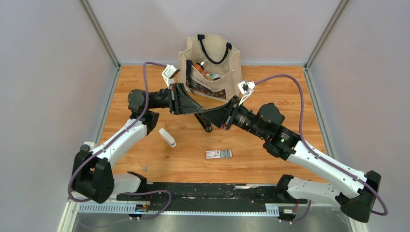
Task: Unload the staples from the stapler
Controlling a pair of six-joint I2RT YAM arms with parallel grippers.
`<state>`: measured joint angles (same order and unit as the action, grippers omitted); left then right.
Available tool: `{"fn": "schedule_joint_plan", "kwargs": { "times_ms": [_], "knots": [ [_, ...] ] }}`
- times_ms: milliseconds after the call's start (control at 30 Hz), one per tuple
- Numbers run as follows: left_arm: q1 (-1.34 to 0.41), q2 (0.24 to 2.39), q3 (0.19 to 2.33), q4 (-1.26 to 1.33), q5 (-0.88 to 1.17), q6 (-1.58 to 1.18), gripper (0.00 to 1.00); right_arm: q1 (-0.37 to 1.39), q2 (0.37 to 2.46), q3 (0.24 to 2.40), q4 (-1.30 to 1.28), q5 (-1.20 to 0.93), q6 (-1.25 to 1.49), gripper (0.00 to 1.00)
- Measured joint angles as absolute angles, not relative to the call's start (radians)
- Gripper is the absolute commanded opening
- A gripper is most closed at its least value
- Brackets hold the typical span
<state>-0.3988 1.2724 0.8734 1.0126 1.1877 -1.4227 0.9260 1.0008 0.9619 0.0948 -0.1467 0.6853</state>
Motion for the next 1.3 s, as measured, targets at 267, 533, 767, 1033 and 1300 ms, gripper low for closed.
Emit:
{"fn": "schedule_joint_plan", "kwargs": {
  "times_ms": [267,533,767,1033,1300],
  "knots": [
    [-0.399,1.27,0.873,0.976,1.198,-1.392,0.03,0.926,0.992,0.936,0.112,-0.145,0.695,0.16],
    [-0.4,1.259,0.873,0.935,1.204,-1.361,0.03,0.926,0.982,0.918,0.119,-0.147,0.707,0.3],
    [-0.403,1.257,0.872,0.915,1.205,-1.353,0.03,0.926,0.973,0.902,0.131,-0.148,0.712,0.29],
    [-0.403,1.253,0.872,0.897,1.204,-1.341,0.03,0.926,0.971,0.897,0.135,-0.148,0.715,0.21],
    [-0.402,1.246,0.872,0.884,1.203,-1.329,0.03,0.925,0.968,0.896,0.132,-0.153,0.718,0.2]
  ]
}}
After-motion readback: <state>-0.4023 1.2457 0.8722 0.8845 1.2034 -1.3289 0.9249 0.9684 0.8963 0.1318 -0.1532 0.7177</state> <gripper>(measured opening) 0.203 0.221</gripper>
